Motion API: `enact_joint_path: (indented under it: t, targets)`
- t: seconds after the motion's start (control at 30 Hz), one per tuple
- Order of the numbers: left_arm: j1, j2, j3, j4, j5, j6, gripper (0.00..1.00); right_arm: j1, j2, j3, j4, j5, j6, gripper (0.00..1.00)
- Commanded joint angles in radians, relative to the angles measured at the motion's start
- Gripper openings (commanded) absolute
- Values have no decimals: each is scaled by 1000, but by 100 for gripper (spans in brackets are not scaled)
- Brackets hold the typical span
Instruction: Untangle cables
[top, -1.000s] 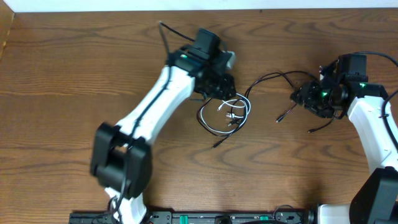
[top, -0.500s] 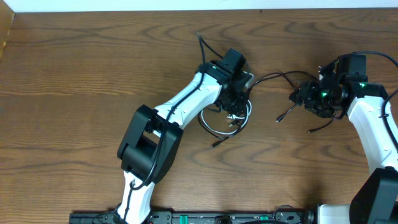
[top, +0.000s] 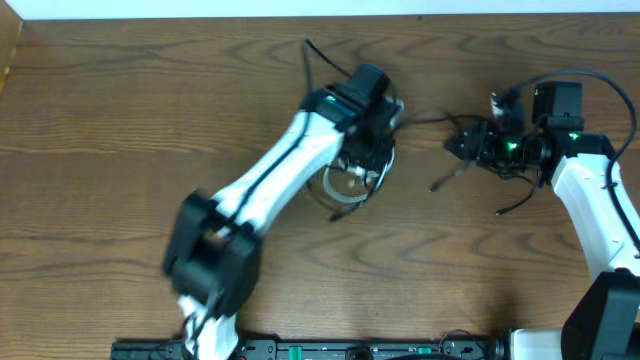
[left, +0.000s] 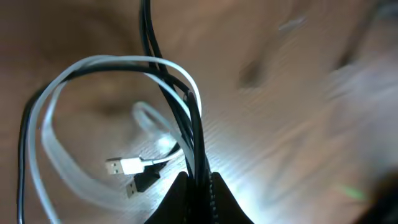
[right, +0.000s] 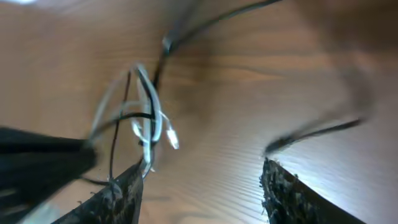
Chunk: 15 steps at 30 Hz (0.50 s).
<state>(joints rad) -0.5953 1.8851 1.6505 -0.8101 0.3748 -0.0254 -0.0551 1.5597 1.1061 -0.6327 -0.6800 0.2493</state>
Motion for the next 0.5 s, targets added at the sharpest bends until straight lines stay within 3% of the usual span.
enact_joint_path:
  t: [0.0, 0.2, 0.47]
  targets:
    - [0, -174, 58, 15, 40, -32, 7, 35, -15, 9, 37, -217, -56, 58]
    - [2, -278, 58, 15, 40, -55, 7, 91, -15, 9, 158, -296, 50, 58]
    - [69, -284, 57, 23, 35, -143, 7, 132, -15, 9, 311, -415, 125, 58]
